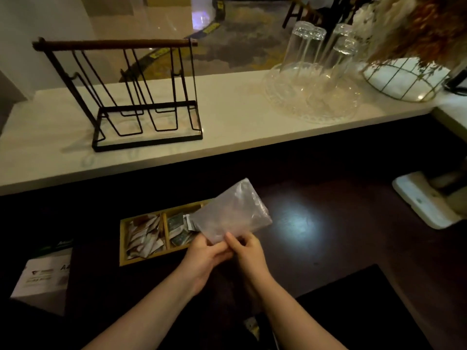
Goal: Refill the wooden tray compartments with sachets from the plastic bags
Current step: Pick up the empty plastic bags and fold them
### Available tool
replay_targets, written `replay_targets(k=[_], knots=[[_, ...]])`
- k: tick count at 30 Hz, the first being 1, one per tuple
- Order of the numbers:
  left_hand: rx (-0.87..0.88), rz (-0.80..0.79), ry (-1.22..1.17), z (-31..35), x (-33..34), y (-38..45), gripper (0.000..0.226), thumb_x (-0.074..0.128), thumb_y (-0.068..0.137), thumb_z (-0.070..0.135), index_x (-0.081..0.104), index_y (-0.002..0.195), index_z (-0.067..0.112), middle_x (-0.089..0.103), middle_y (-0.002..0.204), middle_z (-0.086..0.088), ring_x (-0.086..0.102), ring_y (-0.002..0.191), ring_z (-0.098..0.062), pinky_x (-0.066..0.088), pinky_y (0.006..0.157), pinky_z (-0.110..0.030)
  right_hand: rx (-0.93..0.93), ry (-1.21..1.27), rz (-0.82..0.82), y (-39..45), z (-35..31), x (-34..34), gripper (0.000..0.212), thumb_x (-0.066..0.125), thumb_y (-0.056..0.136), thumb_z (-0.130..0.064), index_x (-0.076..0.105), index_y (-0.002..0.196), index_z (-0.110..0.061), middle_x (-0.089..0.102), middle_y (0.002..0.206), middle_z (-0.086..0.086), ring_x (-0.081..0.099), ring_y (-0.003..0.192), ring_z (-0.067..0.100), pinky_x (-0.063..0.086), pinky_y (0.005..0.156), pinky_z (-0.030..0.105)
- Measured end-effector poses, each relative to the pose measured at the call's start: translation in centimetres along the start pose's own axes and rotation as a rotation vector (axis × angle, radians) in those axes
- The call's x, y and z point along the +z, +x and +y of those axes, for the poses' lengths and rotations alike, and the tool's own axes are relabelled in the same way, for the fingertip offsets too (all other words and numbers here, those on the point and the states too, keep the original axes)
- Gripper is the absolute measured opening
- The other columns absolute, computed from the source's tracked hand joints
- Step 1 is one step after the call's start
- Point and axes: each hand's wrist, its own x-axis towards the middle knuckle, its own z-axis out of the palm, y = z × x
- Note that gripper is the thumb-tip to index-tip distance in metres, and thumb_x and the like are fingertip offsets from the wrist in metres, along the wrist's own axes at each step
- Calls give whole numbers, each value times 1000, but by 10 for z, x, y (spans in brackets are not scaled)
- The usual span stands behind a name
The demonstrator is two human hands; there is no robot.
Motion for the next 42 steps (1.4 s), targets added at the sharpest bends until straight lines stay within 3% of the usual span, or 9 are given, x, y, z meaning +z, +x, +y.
replay_targets(k=[5,9,13,17,22,26,33,39,42], knots=[[161,128,504,-10,16,12,49,64,85,9,43,122,31,62,110,2,66,90,-15,58,71,-31,115,182,158,2,11,-30,10,57,92,-12,63,86,-6,69,88,19,68,77,27,57,67,34],[331,82,824,-29,28,29,49,61,85,9,45,128,24,49,122,4,57,90,-1,48,73,-17,146,288,207,0,22,-57,13,47,98,-10,55,104,-3,67,93,20,70,64,21,54,47,23],[445,-18,1050,-52,48,43,48,60,83,13,45,127,22,46,125,6,54,105,-9,53,82,-30,178,350,309,-6,43,-85,9,42,99,-9,48,95,-4,54,65,9,68,52,17,51,42,20],[568,-194,1288,-79,76,60,53,57,85,20,43,136,21,43,141,6,41,129,-11,37,106,-25,208,385,441,-15,77,-116,13,42,100,-12,51,99,-3,57,83,19,68,54,17,50,43,21],[730,-487,1583,-131,119,90,53,40,88,31,43,140,28,39,151,1,36,139,-19,34,110,-38,231,421,611,-32,122,-164,20,45,99,-20,56,101,-3,64,82,18,65,54,17,50,47,23],[753,-602,1713,-172,147,104,50,37,92,32,41,141,32,33,154,4,28,143,-17,21,116,-39,234,447,745,-43,161,-192,23,46,99,-21,59,102,-3,62,75,11,63,56,17,52,52,26],[786,-630,1913,-189,157,110,47,42,91,34,48,137,30,41,150,3,32,141,-21,24,114,-49,471,638,898,-38,246,-225,19,48,98,-17,56,96,0,62,76,15,64,54,16,53,45,21],[846,-607,1911,-193,157,112,48,43,88,34,51,135,28,44,147,1,36,138,-23,25,114,-50,757,847,860,-6,317,-235,11,49,91,-7,60,88,-7,68,87,15,64,72,26,50,57,30],[886,-582,1885,-196,157,114,49,44,87,35,52,134,29,44,147,1,36,139,-22,24,114,-49,843,874,841,11,350,-238,13,49,88,-3,61,92,-5,67,81,12,63,67,24,48,55,29]])
